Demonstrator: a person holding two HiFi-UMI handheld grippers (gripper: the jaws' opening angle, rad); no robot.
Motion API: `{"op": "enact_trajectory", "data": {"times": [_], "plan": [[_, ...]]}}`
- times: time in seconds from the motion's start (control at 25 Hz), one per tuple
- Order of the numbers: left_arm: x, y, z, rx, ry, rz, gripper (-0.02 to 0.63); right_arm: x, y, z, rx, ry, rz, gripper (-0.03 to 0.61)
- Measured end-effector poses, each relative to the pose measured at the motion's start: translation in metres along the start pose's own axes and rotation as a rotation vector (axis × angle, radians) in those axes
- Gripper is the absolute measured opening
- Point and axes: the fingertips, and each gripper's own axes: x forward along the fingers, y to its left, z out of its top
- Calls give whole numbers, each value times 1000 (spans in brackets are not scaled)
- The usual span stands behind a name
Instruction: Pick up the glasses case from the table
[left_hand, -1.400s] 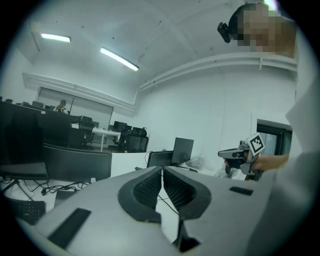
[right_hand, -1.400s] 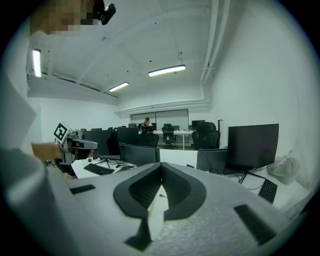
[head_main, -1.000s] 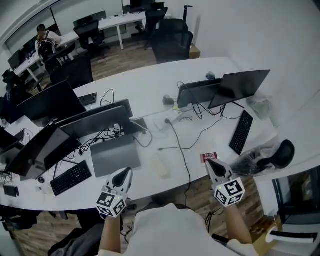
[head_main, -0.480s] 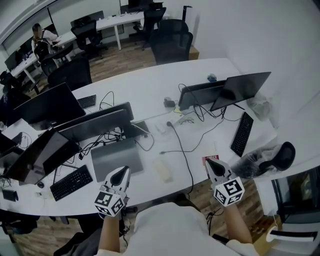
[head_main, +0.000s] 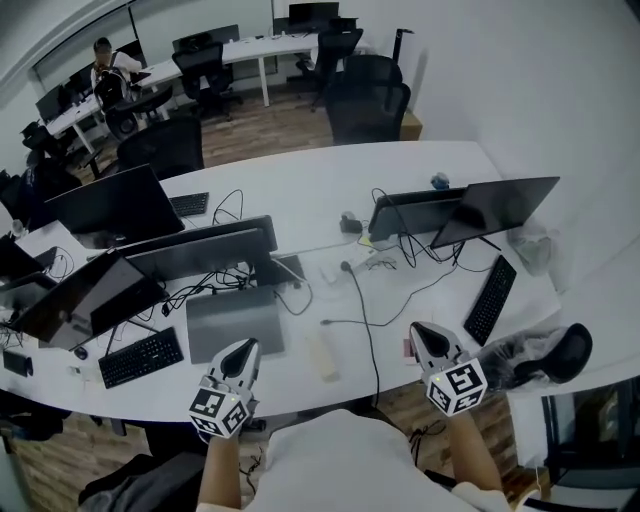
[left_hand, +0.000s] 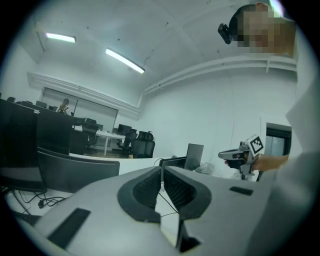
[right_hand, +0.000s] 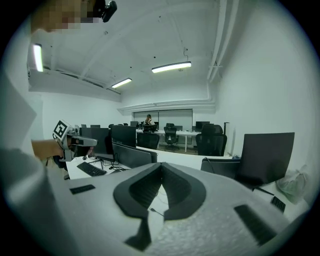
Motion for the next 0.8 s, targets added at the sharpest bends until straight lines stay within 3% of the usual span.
{"op": "enact_trajectory", "data": {"times": [0.28, 0.32, 0.36, 0.44, 0.56, 0.8], "plan": [[3, -14, 30, -25, -78, 96, 29, 14, -32, 9, -19, -18, 84, -5], [5, -16, 30, -32, -84, 92, 176, 16, -35, 10, -21, -20, 95, -5], [7, -18, 28, -37, -81, 89, 277, 18, -38, 11, -22, -21, 106, -5], [13, -22, 24, -31, -60, 102, 375, 22, -43, 13, -25, -24, 125, -5], [20, -28, 18, -17, -28, 136, 421, 28, -50, 14, -25, -27, 147, -5], [29, -32, 12, -49, -18, 177, 431, 36, -63, 8, -20, -21, 180, -5]]}}
